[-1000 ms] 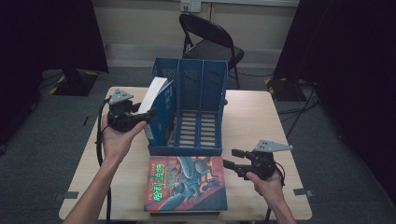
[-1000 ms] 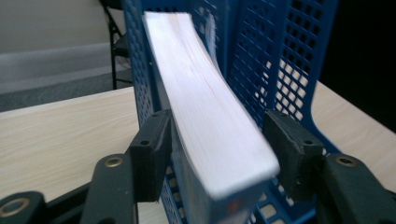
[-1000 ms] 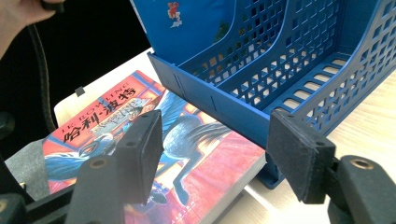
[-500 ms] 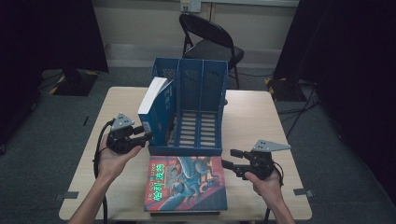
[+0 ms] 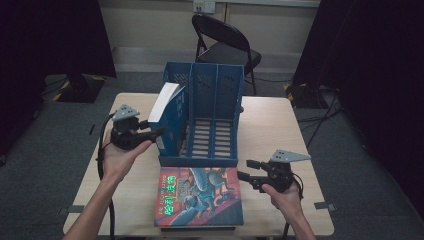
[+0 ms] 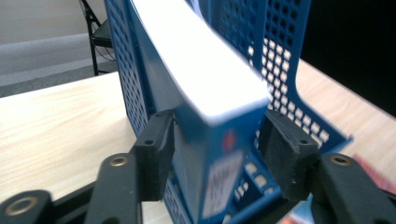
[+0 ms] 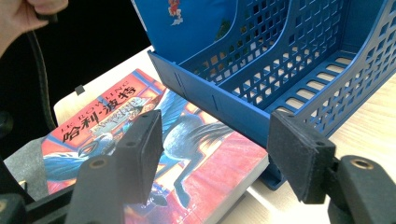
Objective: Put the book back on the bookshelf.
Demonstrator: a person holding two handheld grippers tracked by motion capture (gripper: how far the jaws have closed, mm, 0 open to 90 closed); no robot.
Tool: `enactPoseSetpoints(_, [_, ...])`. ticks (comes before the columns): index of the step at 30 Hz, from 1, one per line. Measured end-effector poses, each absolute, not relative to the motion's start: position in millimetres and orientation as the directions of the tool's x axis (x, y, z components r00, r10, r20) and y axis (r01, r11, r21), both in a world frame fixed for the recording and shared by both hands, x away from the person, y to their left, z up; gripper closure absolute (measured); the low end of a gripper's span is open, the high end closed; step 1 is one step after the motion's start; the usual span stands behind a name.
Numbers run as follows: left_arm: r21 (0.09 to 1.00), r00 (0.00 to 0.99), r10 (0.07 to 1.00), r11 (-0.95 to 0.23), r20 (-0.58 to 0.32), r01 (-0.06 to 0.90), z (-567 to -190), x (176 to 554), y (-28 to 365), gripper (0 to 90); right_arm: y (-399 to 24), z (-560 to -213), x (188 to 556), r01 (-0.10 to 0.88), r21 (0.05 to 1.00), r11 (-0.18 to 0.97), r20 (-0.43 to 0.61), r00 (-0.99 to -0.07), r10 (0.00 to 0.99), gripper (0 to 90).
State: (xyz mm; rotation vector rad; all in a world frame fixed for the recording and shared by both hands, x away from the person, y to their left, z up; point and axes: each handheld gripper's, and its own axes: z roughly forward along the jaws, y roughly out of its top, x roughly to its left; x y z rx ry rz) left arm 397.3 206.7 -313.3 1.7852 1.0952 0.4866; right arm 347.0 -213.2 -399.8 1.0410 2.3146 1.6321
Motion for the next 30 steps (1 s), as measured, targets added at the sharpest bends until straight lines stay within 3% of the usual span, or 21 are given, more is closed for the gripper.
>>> enactPoseSetpoints(11, [0.801,0.468,0.867,-0.154,-0.172,0.579,-289.4,426.1,195.3,43.8,-214.3,-399.9,347.8,0.463,0.869,0.177,0.280,-0.753,0.596,35.5])
enactPoseSetpoints(14, [0.776,0.452,0.881,-0.186,-0.140,0.602,-282.3,432.5,190.2,43.6,-214.3,-399.9,348.0,0.463,0.869,0.177,0.280,-0.753,0.595,35.5])
enactPoseSetpoints(23, [0.641,0.398,0.909,-0.234,-0.122,0.731,-261.6,463.4,175.6,50.3,-215.5,-400.5,349.2,0.467,0.867,0.174,0.285,-0.751,0.596,35.4])
enactPoseSetpoints(30, [0.597,0.363,0.925,-0.229,-0.113,0.769,-260.1,474.6,168.7,51.5,-216.1,-400.7,349.3,0.467,0.867,0.175,0.286,-0.752,0.594,35.4])
